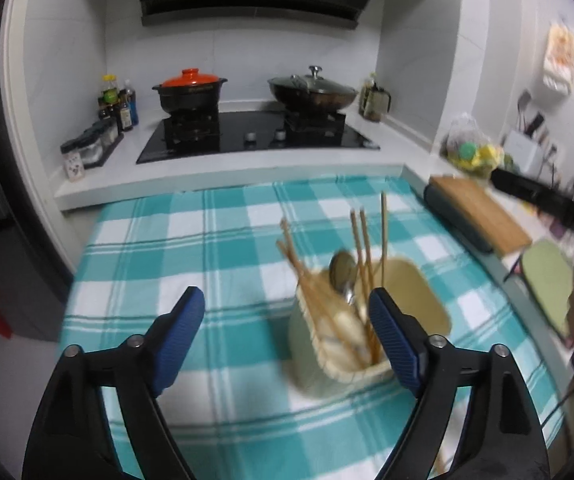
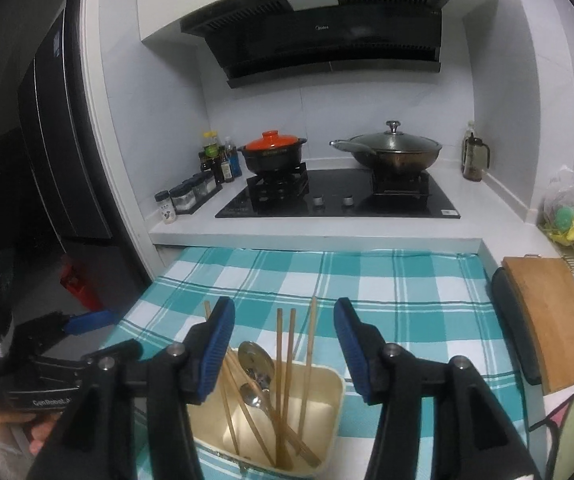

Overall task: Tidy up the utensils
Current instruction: 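Open both tools to drop the chopsticks into the holder, then withdraw both tools back over the last two loose chopsticks, then close the right tool on one wooden chopstick while the left tool approaches another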

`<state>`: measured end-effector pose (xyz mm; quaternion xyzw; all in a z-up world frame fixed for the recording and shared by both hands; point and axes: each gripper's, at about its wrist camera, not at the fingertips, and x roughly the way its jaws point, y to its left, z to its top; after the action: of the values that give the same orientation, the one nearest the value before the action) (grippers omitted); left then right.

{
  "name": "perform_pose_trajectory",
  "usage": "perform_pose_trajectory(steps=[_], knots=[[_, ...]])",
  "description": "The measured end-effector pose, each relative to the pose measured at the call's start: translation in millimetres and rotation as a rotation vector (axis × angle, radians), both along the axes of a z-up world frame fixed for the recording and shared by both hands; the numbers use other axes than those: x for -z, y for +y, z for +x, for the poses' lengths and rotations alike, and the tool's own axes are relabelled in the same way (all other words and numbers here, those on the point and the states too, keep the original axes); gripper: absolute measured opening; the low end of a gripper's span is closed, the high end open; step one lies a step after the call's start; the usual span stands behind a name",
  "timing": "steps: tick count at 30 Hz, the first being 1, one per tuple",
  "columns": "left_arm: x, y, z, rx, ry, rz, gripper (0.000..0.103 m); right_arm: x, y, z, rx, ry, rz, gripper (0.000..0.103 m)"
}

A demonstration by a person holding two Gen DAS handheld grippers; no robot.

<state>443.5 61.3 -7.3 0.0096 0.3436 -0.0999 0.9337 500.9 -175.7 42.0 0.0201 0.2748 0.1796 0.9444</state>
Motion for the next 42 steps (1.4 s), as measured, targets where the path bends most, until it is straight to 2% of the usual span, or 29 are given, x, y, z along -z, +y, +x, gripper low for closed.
perform_pose_trajectory(steps=[4,7,9,11,14,17,19,21,22,26,31,35,38,42], knots=[[19,6,-52,0.022,0.051,0.164,0.092,3,-18,-44,-0.004,0.002,-0.090,0.053],[42,8,-93,0.029,0.094,0.214,0.095,19,-29,-78,-0.019,0.035,-0.178,0.053],[62,5,-117,0.028,0.118,0.192,0.096,37,-36,-103,-0.018,0.071,-0.232,0.053],[89,-1,-142,0.029,0.150,0.131,0.097,64,-44,-129,-0.016,0.122,-0.254,0.053],[132,-22,-166,0.046,0.212,0.005,0.097,119,-54,-167,0.010,0.217,-0.234,0.053],[162,-47,-177,0.056,0.265,-0.077,0.097,175,-58,-193,0.047,0.321,-0.185,0.052],[172,-64,-181,0.063,0.279,-0.092,0.097,204,-60,-204,0.072,0.379,-0.133,0.037],[175,-73,-188,0.067,0.273,-0.076,0.097,219,-58,-213,0.087,0.409,-0.070,0.033],[175,-75,-190,0.070,0.266,-0.070,0.097,224,-57,-215,0.091,0.413,-0.041,0.028],[172,-69,-193,0.039,0.251,-0.078,0.097,232,-40,-215,0.058,0.425,-0.003,0.022],[176,-57,-196,0.004,0.262,-0.103,0.097,243,-13,-210,0.029,0.445,-0.085,0.013],[181,-56,-197,-0.009,0.272,-0.085,0.097,247,-10,-212,0.047,0.437,-0.106,0.013],[184,-63,-192,0.008,0.287,-0.086,0.097,247,-7,-214,0.053,0.420,-0.124,0.013],[180,-78,-183,0.048,0.278,-0.052,0.097,249,6,-219,0.055,0.371,-0.236,0.009]])
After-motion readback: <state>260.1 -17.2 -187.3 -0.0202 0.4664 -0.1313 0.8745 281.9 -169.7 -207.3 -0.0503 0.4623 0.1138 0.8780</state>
